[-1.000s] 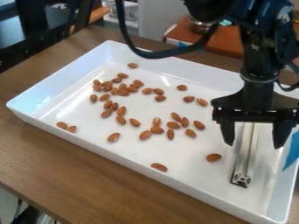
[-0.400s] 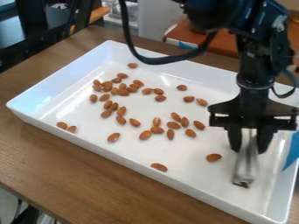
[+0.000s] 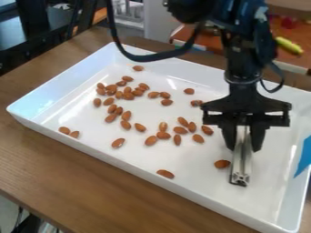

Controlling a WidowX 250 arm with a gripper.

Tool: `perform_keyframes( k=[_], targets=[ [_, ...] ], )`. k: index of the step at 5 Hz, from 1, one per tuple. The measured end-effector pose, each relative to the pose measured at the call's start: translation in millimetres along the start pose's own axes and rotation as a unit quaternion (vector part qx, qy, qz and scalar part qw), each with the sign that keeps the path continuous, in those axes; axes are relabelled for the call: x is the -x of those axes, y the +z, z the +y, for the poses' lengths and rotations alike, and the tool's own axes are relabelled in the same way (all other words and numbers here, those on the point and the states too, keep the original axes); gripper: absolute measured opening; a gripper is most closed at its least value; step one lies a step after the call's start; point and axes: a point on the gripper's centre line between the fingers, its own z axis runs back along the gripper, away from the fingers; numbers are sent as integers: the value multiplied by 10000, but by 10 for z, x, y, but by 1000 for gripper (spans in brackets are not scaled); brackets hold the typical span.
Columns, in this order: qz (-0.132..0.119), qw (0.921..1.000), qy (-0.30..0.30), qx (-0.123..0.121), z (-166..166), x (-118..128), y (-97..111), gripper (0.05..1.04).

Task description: Sweep into pile

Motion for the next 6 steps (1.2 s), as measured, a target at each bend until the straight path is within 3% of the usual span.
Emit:
perform_keyframes(
  k=[2,6],
  targets=[
    [109,9999,-53,-9,531,-96,70,376],
    [-194,9985,-487,-181,1649,-266,232,376]
  ],
)
